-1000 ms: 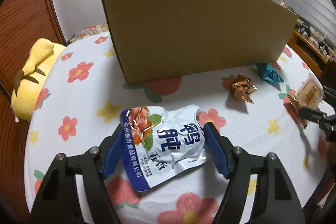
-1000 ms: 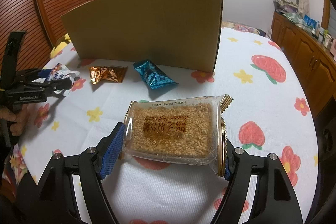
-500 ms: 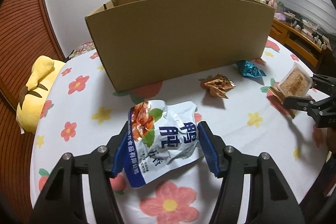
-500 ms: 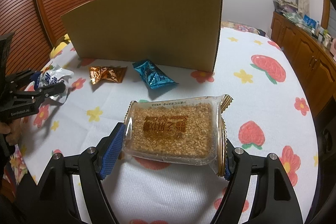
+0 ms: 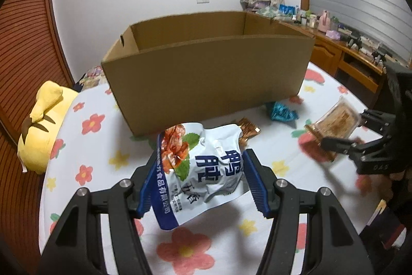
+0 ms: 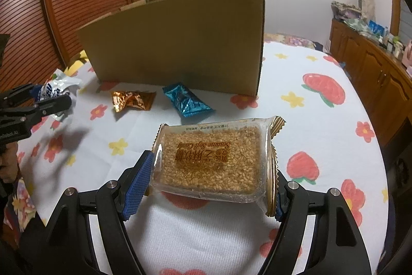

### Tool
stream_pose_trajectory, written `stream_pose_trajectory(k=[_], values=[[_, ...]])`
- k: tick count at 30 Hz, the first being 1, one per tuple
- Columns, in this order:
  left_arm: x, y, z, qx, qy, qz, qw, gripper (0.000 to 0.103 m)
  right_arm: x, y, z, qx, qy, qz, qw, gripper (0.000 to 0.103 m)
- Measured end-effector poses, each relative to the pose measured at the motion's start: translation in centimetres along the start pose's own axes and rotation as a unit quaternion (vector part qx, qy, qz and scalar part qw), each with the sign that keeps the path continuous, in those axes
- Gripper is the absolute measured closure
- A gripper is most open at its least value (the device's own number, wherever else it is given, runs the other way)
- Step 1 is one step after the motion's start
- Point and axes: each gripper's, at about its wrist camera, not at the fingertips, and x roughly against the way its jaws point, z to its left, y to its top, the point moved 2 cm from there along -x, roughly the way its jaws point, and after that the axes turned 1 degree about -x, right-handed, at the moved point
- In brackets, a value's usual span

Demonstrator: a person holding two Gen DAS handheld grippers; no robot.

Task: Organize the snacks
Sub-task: 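Lift the duck-neck packet with left gripper while right gripper lifts the sesame bar, then carry the duck-neck packet with left gripper while right gripper carries the sesame bar over the box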

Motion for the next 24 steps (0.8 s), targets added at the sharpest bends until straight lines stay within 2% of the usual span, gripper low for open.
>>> stream_pose_trajectory(k=[6,10,17,24], values=[[1.3,1.9,-0.6,-0.004,-0.006,-0.025,0.9997,0.042,1.1,0.3,-0.1,-0.002,0.002,-0.018,1.000,0.025],[2.1,3.8,-0.5,-0.006,-0.009,-0.046,0.9989,0.042,2.6,1.6,0.0,0.004,0.012,-0.036,0.999,0.025],[2.2,7.3,0.1,-0.007,-0.005,-0.066,0.9978,0.042,5.7,7.2,1.1,0.035,0.035,-0.081,0.995,0.025],[1.9,11.1,1.2,-0.004,-0.004,-0.087,0.9962,0.041,6.2,12.9,2.4,0.065,0.047,-0.111,0.991,0.025]])
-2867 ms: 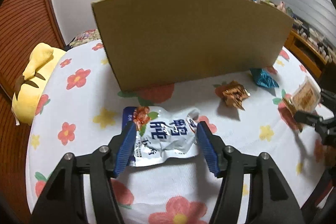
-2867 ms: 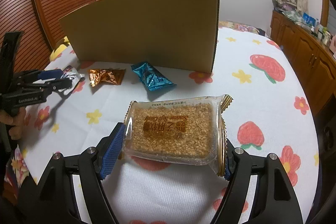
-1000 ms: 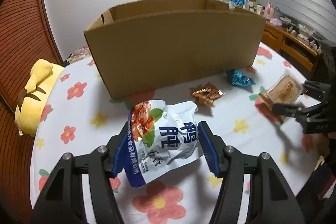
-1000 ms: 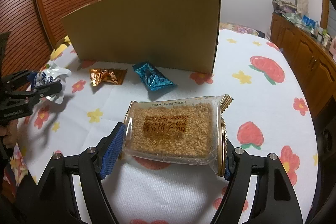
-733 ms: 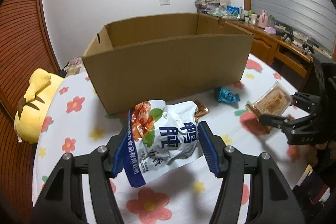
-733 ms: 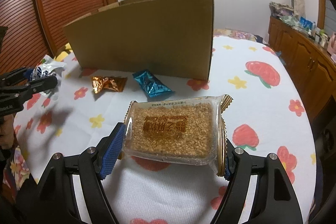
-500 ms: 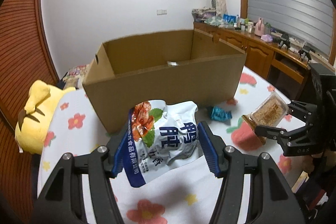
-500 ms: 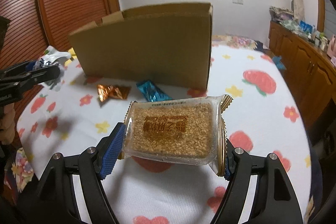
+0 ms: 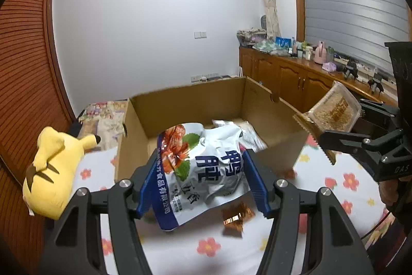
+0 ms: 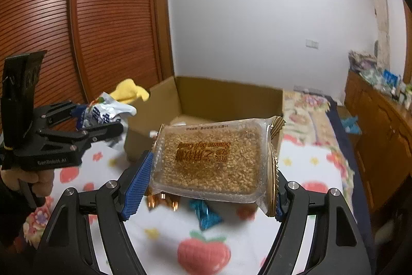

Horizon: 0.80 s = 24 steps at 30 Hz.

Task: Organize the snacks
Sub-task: 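Carry the duck-neck packet with left gripper while right gripper carries the sesame bar over the box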

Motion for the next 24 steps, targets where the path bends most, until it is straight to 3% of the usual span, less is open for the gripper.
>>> stream_pose_trajectory(k=[10,24], values=[[-4.9,2.3,2.4,0.009,0.014,0.016,0.9997,0.041,-5.6,3.4,-0.9,0.004,0.013,0.020,1.000,0.025],[-8.5,2.2,3.3,0.023,0.018,0.044,0.9986,0.034,-10.5,3.1,-2.2,0.005,0.016,0.082,0.996,0.025]])
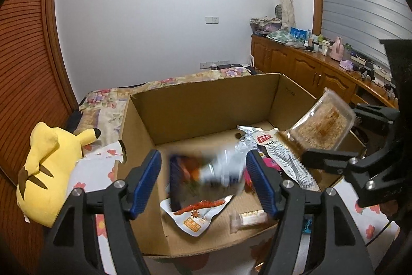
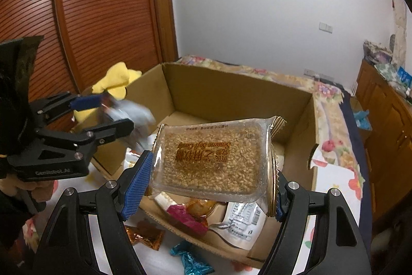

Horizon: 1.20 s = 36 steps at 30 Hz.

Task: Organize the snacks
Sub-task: 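Carry the duck-neck packet with left gripper while right gripper carries the sesame bar over the box, then open the left gripper inside the box while right gripper releases the sesame bar, then move both open grippers back toward the gold and blue wrapped candies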

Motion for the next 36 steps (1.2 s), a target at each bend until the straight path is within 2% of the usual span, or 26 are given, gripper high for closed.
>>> stream_pose_trajectory(k=[10,19,36], values=[[0.7,-0.2,0.0,0.002,-0.001,-0.005,1.0000,0.034,-1.7,0.7,-0.8,-0.020,0.008,0.022,1.000,0.022],[3.0,-0.8,-0.5,0.000,-0.008,-0.017,0.9998,0.034,-1.4,1.0,-1.0,-0.030,-0.010,0.013,0.999,0.021],[9.6,-4.8,-3.5,-0.012,-0.020,-0.034,0.9991,0.034,6.7,-2.8,2.9,-0.008,-0.007,-0.019,1.000,0.021]])
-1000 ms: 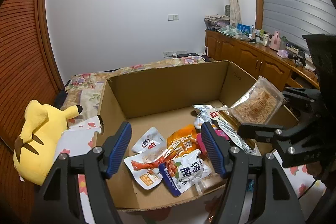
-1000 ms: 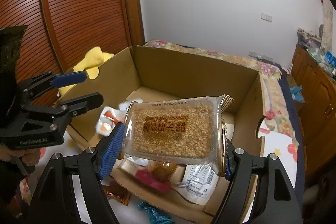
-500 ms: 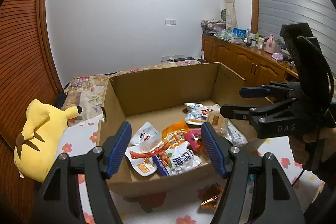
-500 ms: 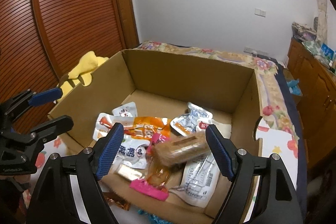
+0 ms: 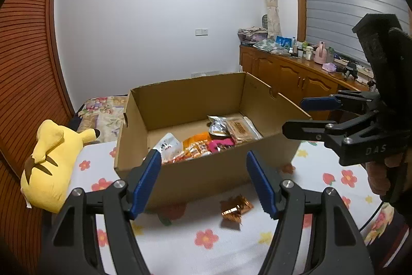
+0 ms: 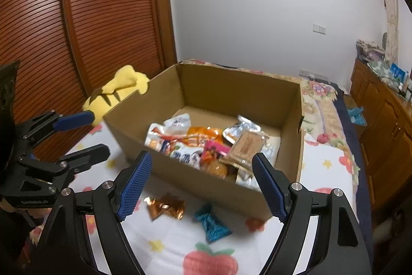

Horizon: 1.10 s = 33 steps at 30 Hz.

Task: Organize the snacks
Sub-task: 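Move both open grippers back toward the gold and blue wrapped candies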

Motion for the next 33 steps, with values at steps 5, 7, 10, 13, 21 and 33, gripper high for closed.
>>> stream_pose_trajectory(k=[5,7,10,13,21,33], values=[[1.3,-1.5,-0.8,0.002,-0.002,0.003,1.0000,0.034,1.6,-1.6,0.9,0.003,-0.003,-0.002,1.000,0.021],[1.5,-2.2,-1.0,0.002,-0.002,0.007,1.0000,0.034,2.0,-2.3,1.0,0.001,0.000,0.000,1.000,0.022],[1.4,-3.4,-1.1,0.004,0.002,0.017,0.9998,0.034,2.3,-3.6,1.2,-0.003,0.001,0.005,1.000,0.024],[1.1,-4.8,-1.1,0.009,0.001,0.031,0.9995,0.034,2.3,-5.0,1.3,-0.006,0.003,0.016,1.000,0.026],[-0.7,-7.9,-1.2,0.014,-0.004,0.070,0.9974,0.034,0.4,-7.2,0.9,0.007,-0.005,0.046,0.999,0.039],[-1.9,-9.5,-1.2,0.012,-0.015,0.084,0.9963,0.036,-7.3,-8.7,-0.6,0.016,-0.001,0.124,0.992,0.051]])
